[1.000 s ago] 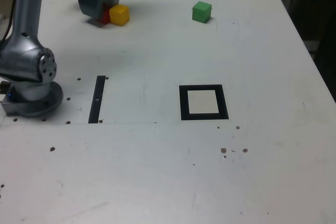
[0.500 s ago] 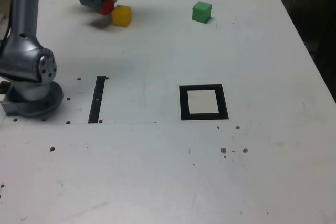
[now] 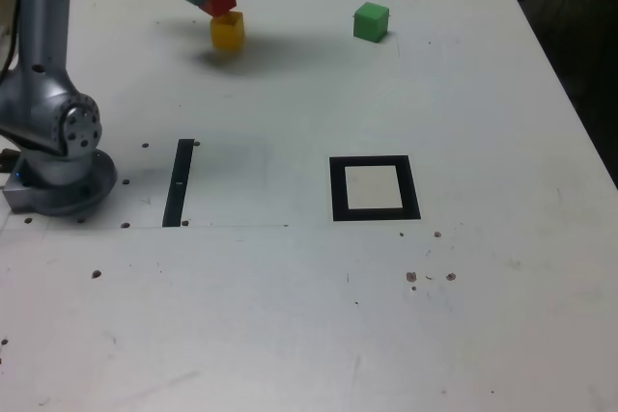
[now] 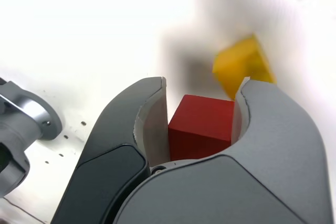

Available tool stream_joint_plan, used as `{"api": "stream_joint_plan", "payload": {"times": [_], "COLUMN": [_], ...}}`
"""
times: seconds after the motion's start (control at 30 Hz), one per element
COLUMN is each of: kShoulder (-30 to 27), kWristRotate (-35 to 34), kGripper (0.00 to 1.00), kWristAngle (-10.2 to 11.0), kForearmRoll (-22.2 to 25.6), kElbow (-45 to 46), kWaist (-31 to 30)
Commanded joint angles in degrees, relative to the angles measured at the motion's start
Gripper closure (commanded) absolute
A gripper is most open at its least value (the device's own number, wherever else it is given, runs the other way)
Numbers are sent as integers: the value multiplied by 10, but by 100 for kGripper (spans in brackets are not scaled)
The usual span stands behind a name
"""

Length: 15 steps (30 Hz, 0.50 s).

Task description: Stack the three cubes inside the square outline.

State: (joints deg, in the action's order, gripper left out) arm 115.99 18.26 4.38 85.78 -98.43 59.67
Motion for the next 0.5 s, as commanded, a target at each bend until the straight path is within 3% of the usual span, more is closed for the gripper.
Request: {"api": "stream_joint_plan", "payload": {"times": [0.0, 0.47], "kShoulder": [-15, -74], "kWristRotate": [5, -6], "kGripper": [70, 70], "kWristAngle": [-1, -2], "kForearmRoll": [3, 9], "kElbow": [5, 45], "kWaist": [-18, -163]}}
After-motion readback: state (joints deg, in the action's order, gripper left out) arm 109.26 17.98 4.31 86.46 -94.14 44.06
